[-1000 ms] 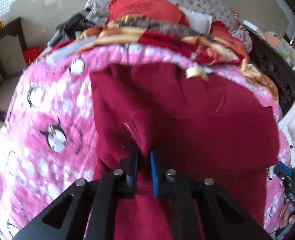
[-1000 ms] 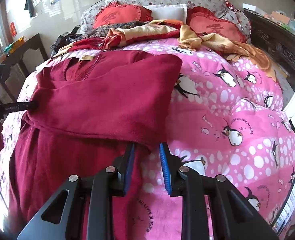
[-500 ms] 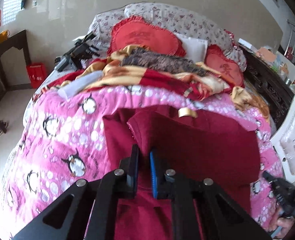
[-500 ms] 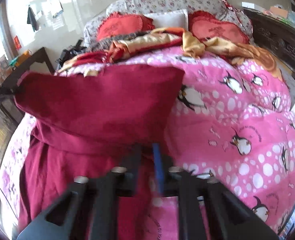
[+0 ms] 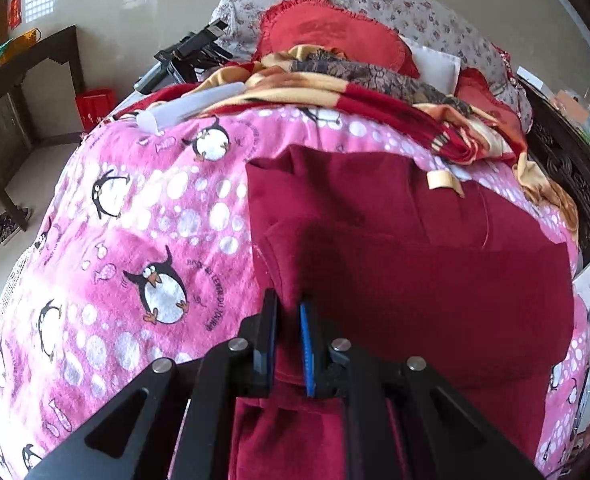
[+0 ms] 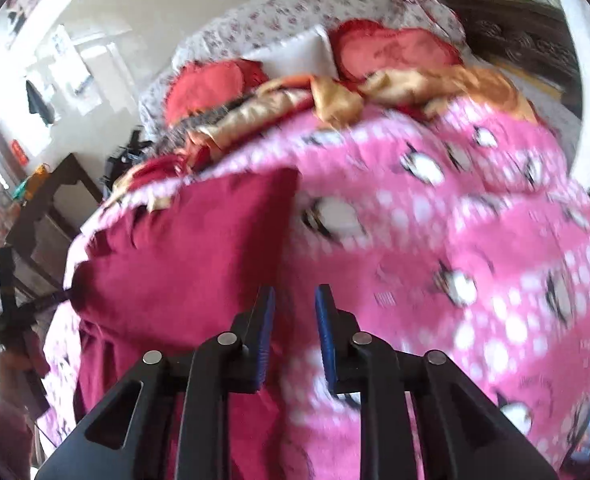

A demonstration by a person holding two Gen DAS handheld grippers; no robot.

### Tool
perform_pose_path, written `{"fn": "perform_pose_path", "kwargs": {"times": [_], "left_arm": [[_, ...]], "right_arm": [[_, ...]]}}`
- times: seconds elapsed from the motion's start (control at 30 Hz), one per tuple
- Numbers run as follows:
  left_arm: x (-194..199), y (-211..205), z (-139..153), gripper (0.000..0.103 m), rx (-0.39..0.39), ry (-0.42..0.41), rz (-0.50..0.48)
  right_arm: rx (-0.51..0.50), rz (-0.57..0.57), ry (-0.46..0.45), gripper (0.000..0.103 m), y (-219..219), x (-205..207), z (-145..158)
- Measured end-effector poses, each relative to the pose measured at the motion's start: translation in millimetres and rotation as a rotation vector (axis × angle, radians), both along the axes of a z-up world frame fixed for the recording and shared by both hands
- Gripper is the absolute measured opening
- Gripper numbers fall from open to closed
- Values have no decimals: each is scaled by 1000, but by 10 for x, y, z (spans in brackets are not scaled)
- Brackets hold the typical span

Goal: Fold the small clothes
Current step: 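Lay the hem over the body with the left tool and open it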

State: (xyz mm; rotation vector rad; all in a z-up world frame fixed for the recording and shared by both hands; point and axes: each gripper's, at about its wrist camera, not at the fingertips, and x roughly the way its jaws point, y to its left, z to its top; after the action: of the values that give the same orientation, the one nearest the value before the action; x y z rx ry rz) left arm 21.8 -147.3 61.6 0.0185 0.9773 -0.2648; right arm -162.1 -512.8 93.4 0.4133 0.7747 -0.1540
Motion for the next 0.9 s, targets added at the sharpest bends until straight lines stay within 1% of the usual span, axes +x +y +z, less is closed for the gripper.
{"fn": "perform_pose_path", "kwargs": {"times": [0.03,0.1,0.17,0.2,0.23,0.27,0.3,0.37,0.43,0.5,0.6,0.67,0.7,0.77,0.87,0.9], "left_arm": [[-5,-12,-22,11,8,-1,-1],[1,-41,-71,15,24,0,-1],[6,-41,-102,17,30,-2,4],[2,-44,-115,22,32,-2,4],[0,-45,-128,27,36,1,2],[1,-44,-143,38,42,6,2],[-5,-31,-154,46,52,10,7],[-29,2,-142,48,54,0,13],[-61,25,-112,50,60,-15,18],[-93,27,-80,58,65,-40,21],[-99,-4,-75,63,88,-76,25],[-68,-25,-119,63,104,-68,23],[-49,-33,-154,63,108,-59,24],[-27,-35,-207,63,103,-53,31],[-17,-41,-244,63,101,-45,34],[-21,-43,-236,63,102,-48,34]], "right_arm": [[-11,18,-1,2,42,86,9],[-47,57,7,2,153,320,-13],[-71,83,38,2,218,585,-101],[-93,90,52,2,237,663,-147],[-147,81,80,2,245,771,-224],[-173,64,104,2,235,812,-287],[-162,51,132,2,190,872,-373],[-128,41,123,2,138,875,-387],[-138,43,131,2,171,827,-299],[-149,47,107,2,236,691,-174],[-149,88,101,2,354,546,-78],[-152,106,102,3,435,458,-82],[-158,123,112,3,485,418,-116],[-201,123,134,3,536,397,-204],[-278,116,232,3,555,458,-468],[-286,114,227,3,559,462,-472]]}}
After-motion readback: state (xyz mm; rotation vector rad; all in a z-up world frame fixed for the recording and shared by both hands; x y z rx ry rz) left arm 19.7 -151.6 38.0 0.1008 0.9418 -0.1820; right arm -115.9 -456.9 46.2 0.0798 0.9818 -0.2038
